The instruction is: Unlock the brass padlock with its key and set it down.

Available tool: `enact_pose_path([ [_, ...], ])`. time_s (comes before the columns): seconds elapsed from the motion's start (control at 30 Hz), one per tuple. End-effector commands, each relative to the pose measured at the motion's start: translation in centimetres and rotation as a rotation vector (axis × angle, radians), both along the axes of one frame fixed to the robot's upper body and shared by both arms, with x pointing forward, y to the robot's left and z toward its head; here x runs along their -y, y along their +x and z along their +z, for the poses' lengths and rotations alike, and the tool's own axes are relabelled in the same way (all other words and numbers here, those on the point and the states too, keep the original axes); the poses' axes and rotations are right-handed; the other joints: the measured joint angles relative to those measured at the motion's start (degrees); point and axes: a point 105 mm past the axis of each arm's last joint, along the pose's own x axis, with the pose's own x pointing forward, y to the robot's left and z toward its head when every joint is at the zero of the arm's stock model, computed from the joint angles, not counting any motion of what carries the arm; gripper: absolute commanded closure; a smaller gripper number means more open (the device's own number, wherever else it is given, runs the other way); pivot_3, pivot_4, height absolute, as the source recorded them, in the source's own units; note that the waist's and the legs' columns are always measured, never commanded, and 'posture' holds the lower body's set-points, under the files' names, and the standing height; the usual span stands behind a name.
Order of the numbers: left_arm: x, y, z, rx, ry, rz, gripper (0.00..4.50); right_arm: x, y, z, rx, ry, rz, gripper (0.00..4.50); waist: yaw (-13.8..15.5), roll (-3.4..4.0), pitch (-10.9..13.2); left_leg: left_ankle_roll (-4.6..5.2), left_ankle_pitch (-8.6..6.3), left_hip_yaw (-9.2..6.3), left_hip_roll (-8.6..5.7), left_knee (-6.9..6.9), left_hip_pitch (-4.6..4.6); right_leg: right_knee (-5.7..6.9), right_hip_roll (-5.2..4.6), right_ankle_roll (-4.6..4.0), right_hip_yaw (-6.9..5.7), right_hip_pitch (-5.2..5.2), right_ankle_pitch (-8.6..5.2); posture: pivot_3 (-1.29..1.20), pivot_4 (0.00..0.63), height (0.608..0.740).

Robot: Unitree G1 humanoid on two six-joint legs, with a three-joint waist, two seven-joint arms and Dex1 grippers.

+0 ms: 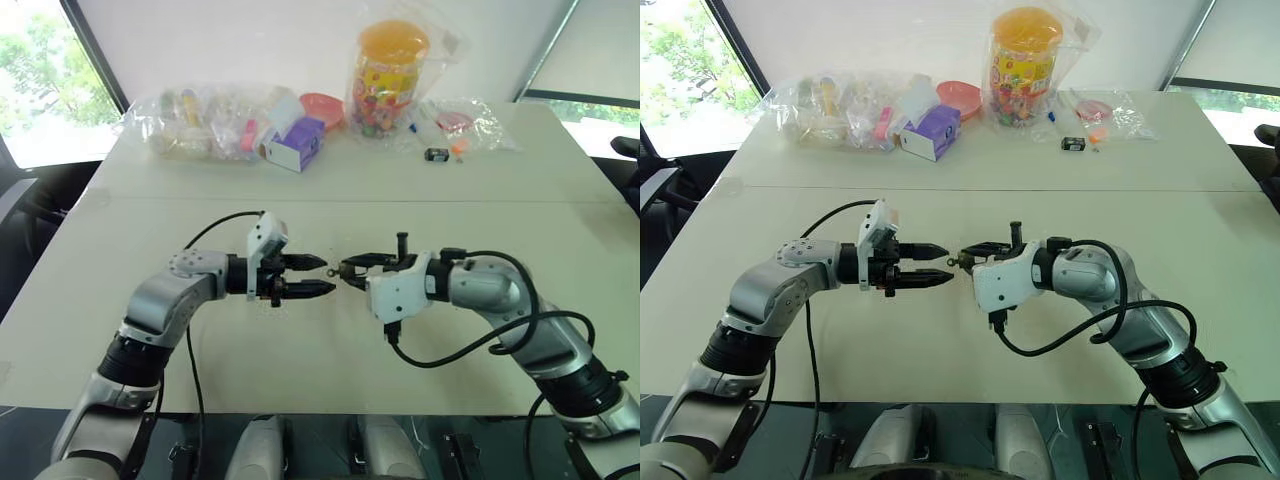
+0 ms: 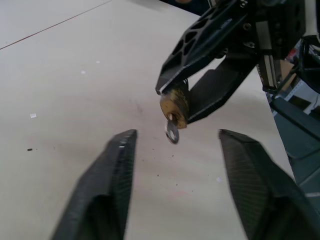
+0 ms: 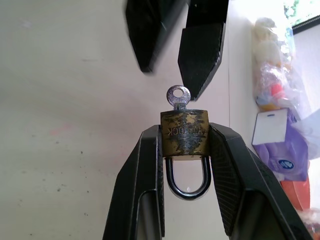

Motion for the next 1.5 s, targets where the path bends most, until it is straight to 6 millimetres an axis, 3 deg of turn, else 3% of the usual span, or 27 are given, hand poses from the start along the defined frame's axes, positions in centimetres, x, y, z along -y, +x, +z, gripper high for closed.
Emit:
enact_pose_path([
  [0.03, 0.5, 0.2, 1.2, 0.047, -0.021, -0.009, 3.92, -0.9, -0.7, 1.4, 0.046, 0.009, 0.041, 3.8, 0.0, 0.0, 0.0, 0.0, 0.0, 0.0, 0.0, 0.0, 0.0, 0.0, 0.0, 0.0, 0.0, 0.0, 0.0, 0.0, 0.15, 0.735],
  [0.07, 0.5, 0.2, 1.2, 0.046, -0.021, -0.01, 4.48, -0.9, -0.8, 1.4, 0.044, 0.008, 0.043, 3.8, 0.0, 0.0, 0.0, 0.0, 0.0, 0.0, 0.0, 0.0, 0.0, 0.0, 0.0, 0.0, 0.0, 0.0, 0.0, 0.0, 0.15, 0.735],
  [0.4, 0.5, -0.2, 0.5, 0.141, 0.05, -0.033, 4.48, -0.9, -0.9, 1.8, -0.018, 0.06, 0.014, 3.8, 0.0, 0.0, 0.0, 0.0, 0.0, 0.0, 0.0, 0.0, 0.0, 0.01, 0.0, 0.0, 0.0, 0.0, 0.0, 0.0, 0.15, 0.735],
  [0.6, 0.9, 0.5, 1.7, 0.435, 0.049, 0.029, 4.48, -1.4, -1.1, 3.0, -0.295, 0.277, -0.054, 3.8, 0.1, 0.0, 0.0, 0.0, 0.0, -0.01, 0.0, 0.0, 0.0, 0.01, -0.03, 0.0, 0.0, 0.0, 0.0, 0.0, 0.15, 0.735],
  [0.8, 0.7, 0.3, 2.1, 0.601, 0.08, -0.001, 4.48, -1.7, -1.1, 3.9, -0.364, 0.295, -0.066, 3.8, 0.0, 0.0, 0.0, 0.0, 0.0, -0.01, 0.01, -0.01, 0.01, 0.01, -0.05, 0.0, 0.0, 0.0, 0.0, 0.0, 0.15, 0.735],
  [0.97, 0.0, 1.0, 2.4, 0.267, -0.034, 0.082, 4.48, -2.0, -0.9, 4.1, -0.25, 0.239, -0.045, 3.8, 0.0, 0.0, 0.0, 0.01, -0.01, -0.01, 0.01, 0.0, -0.01, 0.02, -0.04, 0.0, -0.01, 0.0, 0.0, 0.0, 0.15, 0.735],
  [1.1, -0.7, 0.6, 3.4, -0.036, -0.157, 0.045, 4.48, -1.6, -0.4, 3.6, -0.133, 0.148, -0.037, 3.8, -0.1, 0.0, 0.0, 0.02, -0.01, -0.02, 0.01, 0.01, -0.01, 0.02, -0.01, 0.01, -0.02, 0.0, 0.0, 0.0, 0.15, 0.735],
  [1.3, -0.7, 0.3, 3.1, -0.179, -0.161, 0.035, 1.65, -1.2, 0.1, 3.3, -0.067, 0.107, -0.034, 3.8, -0.2, -0.01, 0.0, 0.01, -0.01, -0.03, 0.01, 0.01, 0.0, 0.05, 0.01, 0.01, -0.03, -0.01, 0.0, 0.0, 0.15, 0.735],
  [1.5, 0.0, 0.6, 1.9, -0.193, -0.129, 0.053, 1.65, -0.8, 0.4, 3.1, -0.045, 0.08, -0.038, 3.8, 0.0, -0.01, 0.0, 0.0, 0.0, -0.03, -0.02, 0.03, 0.0, 0.06, -0.04, 0.01, -0.01, -0.01, 0.0, 0.0, 0.15, 0.735],
])
